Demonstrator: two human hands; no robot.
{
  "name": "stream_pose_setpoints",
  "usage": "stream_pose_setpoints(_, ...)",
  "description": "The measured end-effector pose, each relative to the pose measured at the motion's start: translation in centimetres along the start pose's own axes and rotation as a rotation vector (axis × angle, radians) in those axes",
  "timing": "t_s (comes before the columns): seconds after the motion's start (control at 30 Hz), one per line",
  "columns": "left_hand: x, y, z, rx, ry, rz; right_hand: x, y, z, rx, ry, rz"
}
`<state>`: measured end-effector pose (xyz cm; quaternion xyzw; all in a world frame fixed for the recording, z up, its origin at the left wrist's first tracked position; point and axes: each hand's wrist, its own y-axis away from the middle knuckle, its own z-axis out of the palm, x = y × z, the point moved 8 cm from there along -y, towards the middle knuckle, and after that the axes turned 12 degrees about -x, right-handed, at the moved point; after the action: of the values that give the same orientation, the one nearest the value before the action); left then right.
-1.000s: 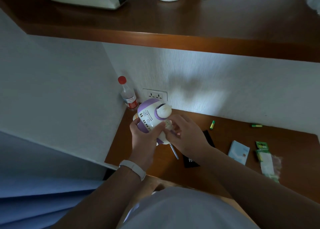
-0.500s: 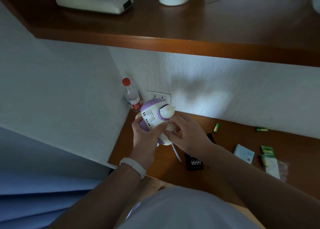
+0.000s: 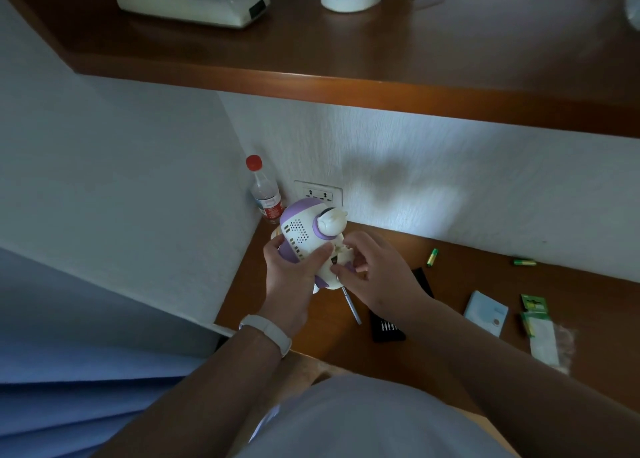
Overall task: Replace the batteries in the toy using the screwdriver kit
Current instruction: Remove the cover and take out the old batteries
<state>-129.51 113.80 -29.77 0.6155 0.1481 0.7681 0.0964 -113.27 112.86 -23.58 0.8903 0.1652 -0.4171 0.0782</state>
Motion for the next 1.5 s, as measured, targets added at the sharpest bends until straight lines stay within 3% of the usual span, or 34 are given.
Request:
stream_pose_setpoints(0.23, 0.1, 0.1, 0.6, -0.047, 0.034, -0.022, 0.5, 0.8, -0.6, 0.109, -0.095, 0.048)
stream_pose_setpoints(0.57, -1.2, 0.1, -0.2, -0.191, 0.110, -0.182, 5.7, 1.8, 1.1, 0.196, -0.774, 0.414)
stream_pose_setpoints(0.83, -2.7, -0.4, -2.1, -0.208, 0.136, -0.273, 8.2, 3.0, 4.5, 0.237, -1.064, 0.601)
stream_pose_setpoints(1.07, -3.4, -1.2, -3.8, -0.221, 0.136, -0.305, 10.3, 3.7, 7.1, 0.194, -1.014, 0.712)
stream_pose_setpoints(1.5, -4.1, -2.7, -8.4, -0.238, 0.119, -0.301, 14.9, -2.1, 8.0, 0.058, -0.497, 0.783)
